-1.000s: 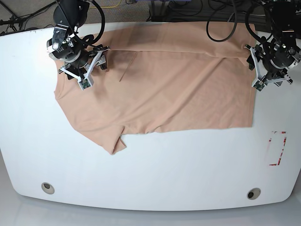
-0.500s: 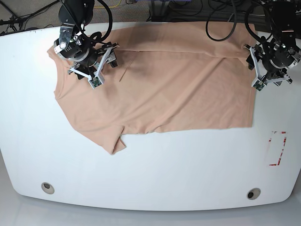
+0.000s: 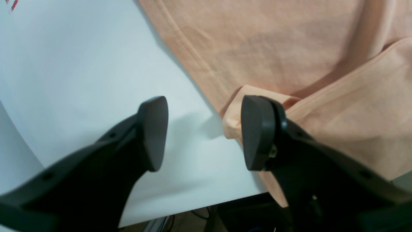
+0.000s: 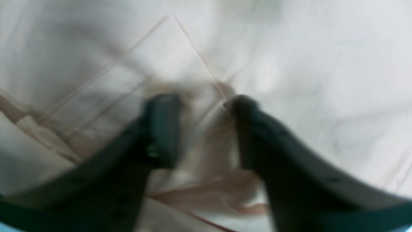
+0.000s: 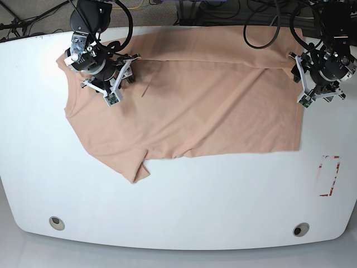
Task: Fold the T-shirt properly
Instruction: 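Lower the right gripper onto the shirt and grasp the fabric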
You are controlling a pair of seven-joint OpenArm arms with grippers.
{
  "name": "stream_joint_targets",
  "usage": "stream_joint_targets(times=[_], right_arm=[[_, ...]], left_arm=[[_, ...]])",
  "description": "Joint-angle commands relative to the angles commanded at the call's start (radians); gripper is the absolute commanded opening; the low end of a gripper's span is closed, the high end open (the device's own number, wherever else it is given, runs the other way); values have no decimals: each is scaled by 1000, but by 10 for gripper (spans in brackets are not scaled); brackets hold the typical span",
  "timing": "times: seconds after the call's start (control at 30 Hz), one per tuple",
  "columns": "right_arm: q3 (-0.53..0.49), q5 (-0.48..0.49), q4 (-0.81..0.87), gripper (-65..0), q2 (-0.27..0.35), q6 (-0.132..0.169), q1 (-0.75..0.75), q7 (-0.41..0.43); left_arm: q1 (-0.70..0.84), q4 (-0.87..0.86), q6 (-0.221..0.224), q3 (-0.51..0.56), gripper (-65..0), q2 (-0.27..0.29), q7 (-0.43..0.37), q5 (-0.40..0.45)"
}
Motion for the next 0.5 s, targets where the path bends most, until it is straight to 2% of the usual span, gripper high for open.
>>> stream_joint_targets(times=[0.17, 0.4, 0.5], right_arm=[[-2, 0, 2, -569, -2, 0, 0, 0], [-2, 0, 5, -642, -3, 0, -2, -2], [-2, 0, 37, -650, -3, 0, -3, -2]], left_arm=[[0, 0, 0, 0, -318, 0, 0, 0], [0, 0, 0, 3, -317, 0, 0, 0], [0, 0, 0, 18, -317, -2, 0, 0]])
